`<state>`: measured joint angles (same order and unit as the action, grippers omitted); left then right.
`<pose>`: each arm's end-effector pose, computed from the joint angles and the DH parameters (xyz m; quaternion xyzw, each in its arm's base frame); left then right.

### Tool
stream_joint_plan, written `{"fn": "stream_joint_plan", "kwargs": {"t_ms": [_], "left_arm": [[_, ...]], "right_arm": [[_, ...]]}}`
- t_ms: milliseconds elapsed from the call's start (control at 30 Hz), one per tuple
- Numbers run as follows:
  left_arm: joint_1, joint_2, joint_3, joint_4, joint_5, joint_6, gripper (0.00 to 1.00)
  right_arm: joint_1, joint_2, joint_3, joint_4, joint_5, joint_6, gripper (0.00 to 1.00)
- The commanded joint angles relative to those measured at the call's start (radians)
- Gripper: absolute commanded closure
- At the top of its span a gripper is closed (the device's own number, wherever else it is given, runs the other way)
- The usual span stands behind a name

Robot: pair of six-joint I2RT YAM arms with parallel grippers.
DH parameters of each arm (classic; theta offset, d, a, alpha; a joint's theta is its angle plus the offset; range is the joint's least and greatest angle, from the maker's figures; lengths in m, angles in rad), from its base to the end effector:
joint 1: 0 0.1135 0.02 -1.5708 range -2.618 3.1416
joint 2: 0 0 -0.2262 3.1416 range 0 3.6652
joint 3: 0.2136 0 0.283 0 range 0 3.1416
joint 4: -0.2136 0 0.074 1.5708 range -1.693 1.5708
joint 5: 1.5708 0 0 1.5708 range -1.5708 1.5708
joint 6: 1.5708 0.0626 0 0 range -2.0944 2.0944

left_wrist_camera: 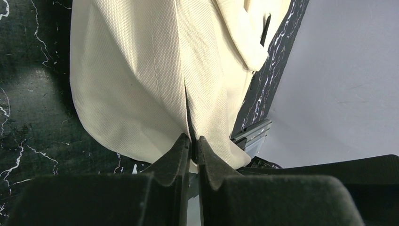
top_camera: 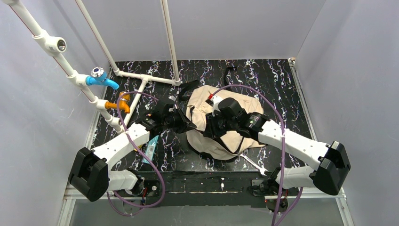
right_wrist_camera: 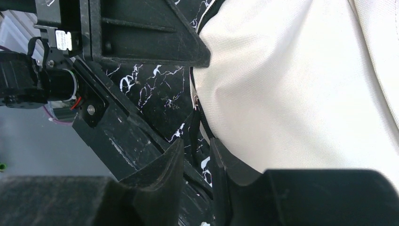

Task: Pack the student bag
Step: Zip the student bag at the center of the board.

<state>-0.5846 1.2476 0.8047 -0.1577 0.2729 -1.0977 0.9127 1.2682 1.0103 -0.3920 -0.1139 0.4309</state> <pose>0.2697 -0.1987 0.1878 -0.1610 0.8638 -0.4246 0.2182 0.2046 0.2763 0.2345 -0.2379 0.8625 0.3160 0.3155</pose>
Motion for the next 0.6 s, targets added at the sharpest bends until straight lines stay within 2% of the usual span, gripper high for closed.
{"fn": "stream_joint_plan", "kwargs": {"t_ms": [0, 300, 567], "left_arm": [[0.005, -0.045, -0.013, 0.026, -0.004, 0.013, 1.00], [0.005, -0.044, -0.021, 0.039, 0.011, -0.003, 1.00], [0.004, -0.051, -0.026, 0.043, 0.014, -0.004, 1.00]], "right_arm": [[0.006, 0.017, 0.047, -0.006, -0.021, -0.051, 0.65], [0.006, 0.057, 0.070, 0.081, -0.046, -0.031, 0.61], [0.006, 0.095, 0.097, 0.084, 0.007, -0.027, 0.66]]}}
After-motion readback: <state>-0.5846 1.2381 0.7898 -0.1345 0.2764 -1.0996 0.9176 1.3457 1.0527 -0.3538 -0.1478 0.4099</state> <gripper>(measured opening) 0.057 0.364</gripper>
